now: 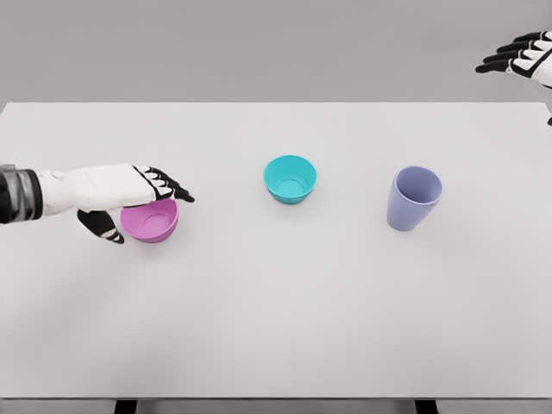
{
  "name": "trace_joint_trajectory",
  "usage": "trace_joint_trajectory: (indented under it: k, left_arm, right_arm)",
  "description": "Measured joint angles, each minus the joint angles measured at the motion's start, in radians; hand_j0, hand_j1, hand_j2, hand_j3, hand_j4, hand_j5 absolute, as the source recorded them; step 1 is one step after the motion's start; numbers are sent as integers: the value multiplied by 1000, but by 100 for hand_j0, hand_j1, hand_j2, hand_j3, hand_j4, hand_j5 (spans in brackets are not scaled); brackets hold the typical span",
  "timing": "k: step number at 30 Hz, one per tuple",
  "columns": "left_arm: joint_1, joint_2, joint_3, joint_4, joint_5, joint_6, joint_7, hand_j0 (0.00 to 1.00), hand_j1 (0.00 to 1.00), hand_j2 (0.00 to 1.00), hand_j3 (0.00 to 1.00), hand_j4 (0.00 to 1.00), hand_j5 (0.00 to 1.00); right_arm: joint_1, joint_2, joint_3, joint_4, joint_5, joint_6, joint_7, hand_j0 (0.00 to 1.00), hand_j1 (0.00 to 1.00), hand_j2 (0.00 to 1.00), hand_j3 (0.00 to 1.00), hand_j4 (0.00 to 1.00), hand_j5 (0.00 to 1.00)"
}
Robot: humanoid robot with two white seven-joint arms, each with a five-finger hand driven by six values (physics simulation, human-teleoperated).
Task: Stacking bowl and cup with both arms
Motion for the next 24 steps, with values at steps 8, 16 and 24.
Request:
trace_joint_trajectory:
  k: [8, 16, 24]
  left_arm:
    - [-8, -5, -11, 0, 8, 130, 0, 99, 99, 99, 99, 99, 99]
    - [-9, -16, -31, 0, 17, 208, 0, 99, 99, 99, 99, 99, 99]
    - [-9, -37, -60, 2, 11, 284, 0, 99, 99, 99, 99, 99, 99]
  right_arm:
    - [2, 8, 31, -100, 5, 0, 0, 100, 100, 100, 100, 100, 100]
    - [-11, 78, 34, -161, 4, 0, 0, 100, 100, 100, 100, 100, 100]
    - [2, 90, 58, -163, 4, 0, 0, 100, 100, 100, 100, 100, 100]
